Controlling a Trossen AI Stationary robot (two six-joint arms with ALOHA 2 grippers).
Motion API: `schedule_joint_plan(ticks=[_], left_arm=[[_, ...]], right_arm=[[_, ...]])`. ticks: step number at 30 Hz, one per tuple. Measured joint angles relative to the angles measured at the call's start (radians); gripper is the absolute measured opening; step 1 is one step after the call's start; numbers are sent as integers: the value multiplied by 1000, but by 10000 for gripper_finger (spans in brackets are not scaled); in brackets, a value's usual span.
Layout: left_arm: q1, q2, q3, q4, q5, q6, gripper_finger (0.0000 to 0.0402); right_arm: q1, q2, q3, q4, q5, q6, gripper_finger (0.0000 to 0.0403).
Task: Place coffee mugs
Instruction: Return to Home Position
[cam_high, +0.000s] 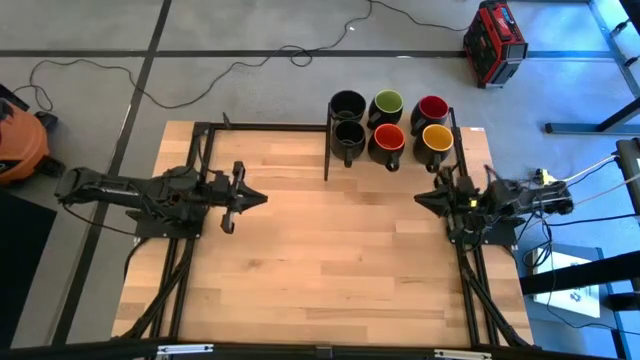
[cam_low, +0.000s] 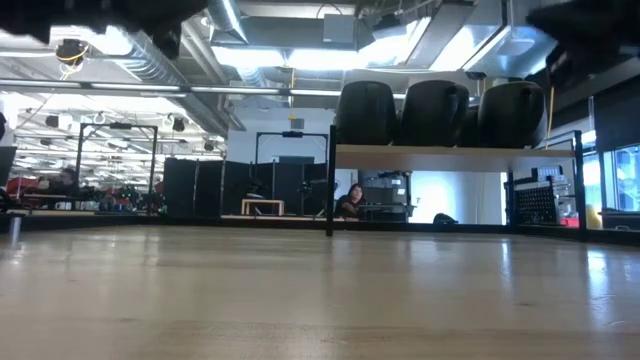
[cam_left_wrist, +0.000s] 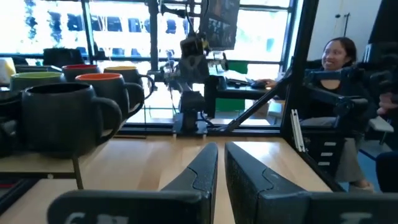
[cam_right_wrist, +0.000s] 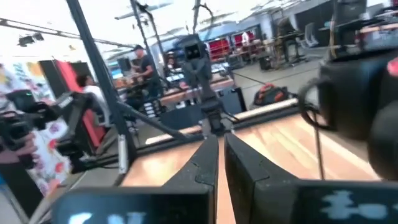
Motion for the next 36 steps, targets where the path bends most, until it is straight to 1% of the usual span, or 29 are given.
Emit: schedule_joint_plan(ticks=[2, 5, 8, 15, 21, 24, 28, 31, 32, 36], left_arm=[[0, -26, -47, 40, 0, -4, 25], [0, -67, -98, 56, -5, -21, 25], [0, -117, -144, 62, -5, -27, 25], [0, -254, -242, 67, -7, -35, 25], [0, -381, -350, 67, -8, -79, 25], [0, -433, -352, -25, -23, -97, 25], [0, -498, -352, -142, -97, -97, 25], [0, -557, -352, -251, -118, -108, 25], [0, -577, -352, -260, -118, -112, 25], [0, -577, -352, -253, -113, -110, 25]], right_arm=[[0, -19, -58, 28, 11, -2, 17], [0, -37, -128, 76, 13, -2, 17], [0, -37, -170, 101, 7, -13, 17], [0, -37, -231, 138, -6, -18, 17], [0, -37, -233, 124, -49, -28, 17], [0, -37, -233, 123, -59, -28, 17], [0, -37, -233, 115, -81, -31, 17], [0, -37, -233, 108, -105, -32, 17], [0, -37, -233, 107, -109, -33, 17], [0, -36, -233, 103, -118, -41, 17]])
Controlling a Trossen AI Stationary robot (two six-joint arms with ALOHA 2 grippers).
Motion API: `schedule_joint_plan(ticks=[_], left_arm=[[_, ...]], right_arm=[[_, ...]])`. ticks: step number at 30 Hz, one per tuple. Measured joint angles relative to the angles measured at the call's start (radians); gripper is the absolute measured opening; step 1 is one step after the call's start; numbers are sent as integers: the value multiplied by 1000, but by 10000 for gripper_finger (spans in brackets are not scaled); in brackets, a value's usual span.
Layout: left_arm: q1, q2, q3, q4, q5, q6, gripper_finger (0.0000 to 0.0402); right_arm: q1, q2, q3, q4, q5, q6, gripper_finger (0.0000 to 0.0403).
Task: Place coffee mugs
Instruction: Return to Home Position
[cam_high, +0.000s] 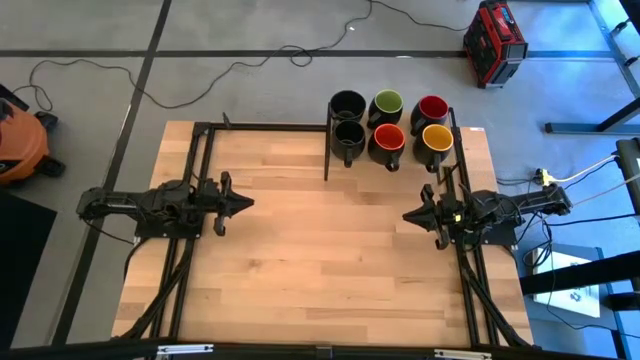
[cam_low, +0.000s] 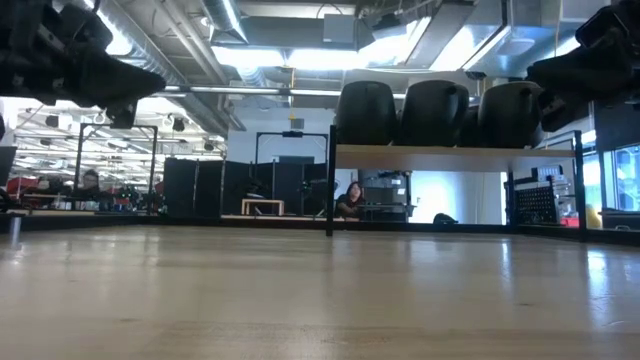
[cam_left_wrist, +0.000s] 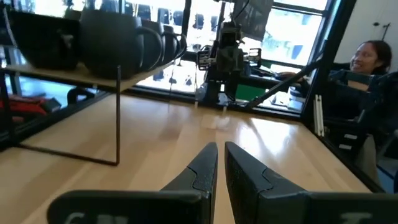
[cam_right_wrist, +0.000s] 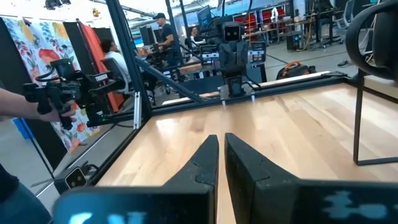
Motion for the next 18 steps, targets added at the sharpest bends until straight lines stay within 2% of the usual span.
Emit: schedule_joint_plan(ticks=[18], left_arm=[[0, 11, 0, -6, 3, -15, 25]], right_arm=[[0, 2, 0, -3, 1, 9, 17]])
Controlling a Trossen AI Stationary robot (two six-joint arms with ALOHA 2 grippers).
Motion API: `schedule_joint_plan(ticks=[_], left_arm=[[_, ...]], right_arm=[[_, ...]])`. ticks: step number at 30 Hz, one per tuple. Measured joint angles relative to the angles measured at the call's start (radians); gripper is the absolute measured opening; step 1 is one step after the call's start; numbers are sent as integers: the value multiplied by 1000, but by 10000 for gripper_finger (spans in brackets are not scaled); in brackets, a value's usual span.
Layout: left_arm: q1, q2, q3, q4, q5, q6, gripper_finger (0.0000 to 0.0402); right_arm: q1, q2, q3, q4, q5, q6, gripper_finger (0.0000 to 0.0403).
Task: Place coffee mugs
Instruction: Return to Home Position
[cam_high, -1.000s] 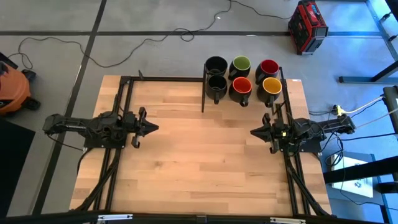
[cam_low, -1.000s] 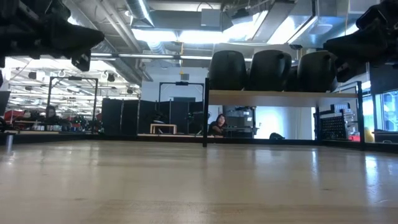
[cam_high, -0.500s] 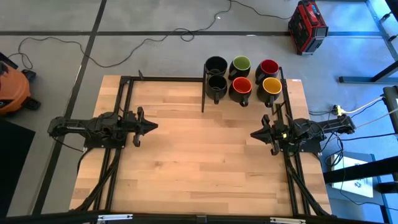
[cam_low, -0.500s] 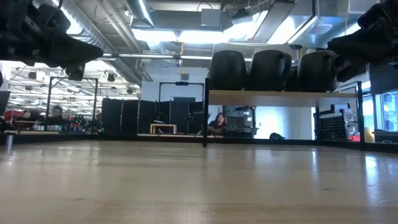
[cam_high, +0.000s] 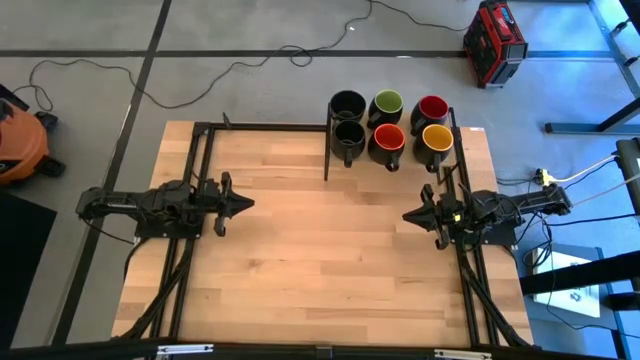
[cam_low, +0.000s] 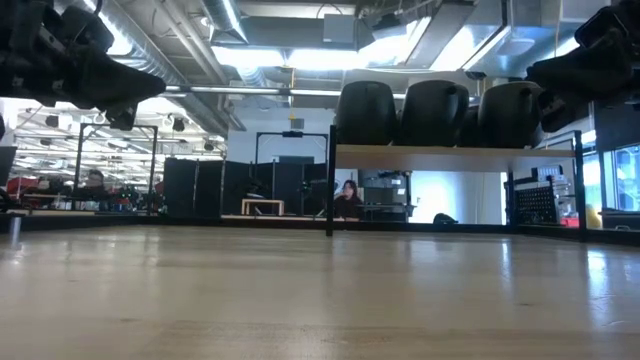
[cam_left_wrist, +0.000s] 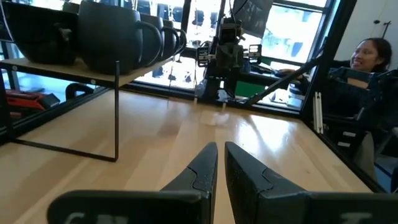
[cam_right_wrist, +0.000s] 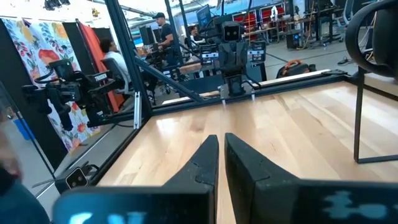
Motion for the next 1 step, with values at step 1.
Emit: schedule_joint_plan(ticks=[1], left_arm=[[0, 0, 0, 0, 0, 0, 25]], right_arm=[[0, 0, 0, 0, 0, 0, 17]])
